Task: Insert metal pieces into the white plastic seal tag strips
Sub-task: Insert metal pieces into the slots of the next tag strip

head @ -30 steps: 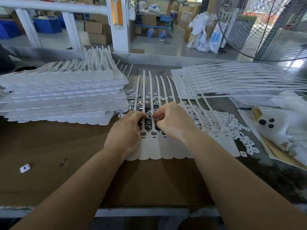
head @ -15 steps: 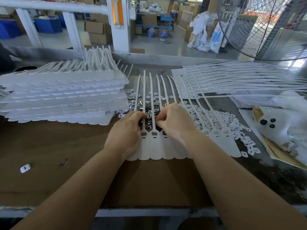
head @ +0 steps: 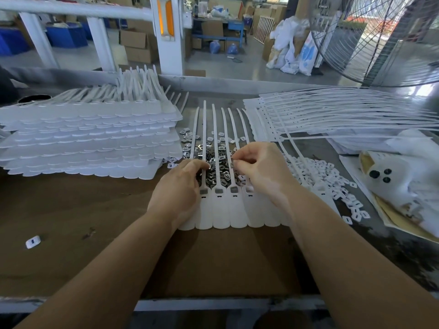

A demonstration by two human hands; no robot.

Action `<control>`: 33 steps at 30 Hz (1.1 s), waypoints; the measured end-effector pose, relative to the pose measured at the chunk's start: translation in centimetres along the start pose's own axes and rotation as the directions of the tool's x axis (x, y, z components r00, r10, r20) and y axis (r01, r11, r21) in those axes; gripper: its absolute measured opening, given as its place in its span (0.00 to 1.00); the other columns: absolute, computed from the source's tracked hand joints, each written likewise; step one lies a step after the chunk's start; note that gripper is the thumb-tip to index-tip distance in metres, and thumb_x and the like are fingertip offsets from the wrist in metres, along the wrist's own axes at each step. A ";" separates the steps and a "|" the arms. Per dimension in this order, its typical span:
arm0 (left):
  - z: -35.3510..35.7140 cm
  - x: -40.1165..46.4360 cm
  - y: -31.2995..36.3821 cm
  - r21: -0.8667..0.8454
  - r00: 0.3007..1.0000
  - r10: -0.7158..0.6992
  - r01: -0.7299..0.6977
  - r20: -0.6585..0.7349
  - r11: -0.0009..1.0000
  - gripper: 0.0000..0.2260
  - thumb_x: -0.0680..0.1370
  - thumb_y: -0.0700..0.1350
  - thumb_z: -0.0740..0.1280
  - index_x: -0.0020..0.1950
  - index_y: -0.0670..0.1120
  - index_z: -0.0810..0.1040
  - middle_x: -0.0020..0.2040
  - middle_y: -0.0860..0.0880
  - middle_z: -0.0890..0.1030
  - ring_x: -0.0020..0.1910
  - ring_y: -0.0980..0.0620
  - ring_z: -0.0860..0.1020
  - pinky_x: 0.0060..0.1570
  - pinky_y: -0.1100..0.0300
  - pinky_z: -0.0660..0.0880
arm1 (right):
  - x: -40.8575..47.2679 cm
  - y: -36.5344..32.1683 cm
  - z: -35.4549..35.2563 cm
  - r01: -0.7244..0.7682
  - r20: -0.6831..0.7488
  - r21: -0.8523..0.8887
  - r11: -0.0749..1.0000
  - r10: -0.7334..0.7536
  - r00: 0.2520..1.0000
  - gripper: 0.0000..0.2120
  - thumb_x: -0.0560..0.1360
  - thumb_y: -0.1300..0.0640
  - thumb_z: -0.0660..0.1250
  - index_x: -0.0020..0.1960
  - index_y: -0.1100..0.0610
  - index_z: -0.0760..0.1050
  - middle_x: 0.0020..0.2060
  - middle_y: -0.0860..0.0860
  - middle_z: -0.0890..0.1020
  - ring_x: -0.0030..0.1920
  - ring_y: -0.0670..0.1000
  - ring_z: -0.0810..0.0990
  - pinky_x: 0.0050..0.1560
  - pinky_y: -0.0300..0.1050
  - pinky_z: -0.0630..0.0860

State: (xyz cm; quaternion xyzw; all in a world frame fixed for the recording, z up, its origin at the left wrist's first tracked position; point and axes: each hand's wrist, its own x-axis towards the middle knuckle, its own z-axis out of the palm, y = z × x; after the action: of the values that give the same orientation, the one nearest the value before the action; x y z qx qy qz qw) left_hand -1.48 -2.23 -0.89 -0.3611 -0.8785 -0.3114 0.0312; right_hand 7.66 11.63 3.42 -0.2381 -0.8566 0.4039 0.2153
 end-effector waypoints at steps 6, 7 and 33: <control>0.0 0.0 -0.1 -0.030 1.000 0.013 -0.012 0.027 0.999 0.19 0.79 0.36 0.55 0.65 0.54 0.70 0.65 0.51 0.72 0.59 0.48 0.72 0.55 0.55 0.70 | -1.0 0.8 -1.4 0.078 -0.060 -0.071 0.994 -0.083 0.995 0.07 0.75 0.62 0.67 0.49 0.57 0.82 0.43 0.49 0.83 0.39 0.41 0.79 0.40 0.32 0.77; 0.0 0.0 -0.1 -0.046 0.999 0.031 -0.029 0.029 0.999 0.17 0.80 0.38 0.55 0.64 0.55 0.71 0.65 0.52 0.71 0.60 0.49 0.71 0.58 0.54 0.68 | -1.1 1.0 -1.6 0.078 -0.060 -0.067 0.995 -0.082 0.995 0.07 0.75 0.63 0.67 0.49 0.57 0.82 0.43 0.48 0.82 0.40 0.42 0.80 0.41 0.32 0.77; -0.7 -0.9 0.4 -0.039 0.899 0.363 -0.365 0.246 0.930 0.09 0.76 0.59 0.57 0.53 0.67 0.73 0.69 0.60 0.60 0.66 0.63 0.51 0.67 0.48 0.51 | -2.7 2.2 -1.5 0.039 -0.052 0.077 0.996 -0.035 0.998 0.06 0.73 0.62 0.68 0.43 0.52 0.80 0.38 0.45 0.82 0.38 0.39 0.79 0.39 0.28 0.74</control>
State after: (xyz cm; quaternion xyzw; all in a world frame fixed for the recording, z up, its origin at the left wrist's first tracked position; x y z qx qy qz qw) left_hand -0.68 -2.94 -0.41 -0.5549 -0.7936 -0.2489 -0.0200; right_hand 11.13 12.20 2.05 -0.2240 -0.8388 0.4266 0.2535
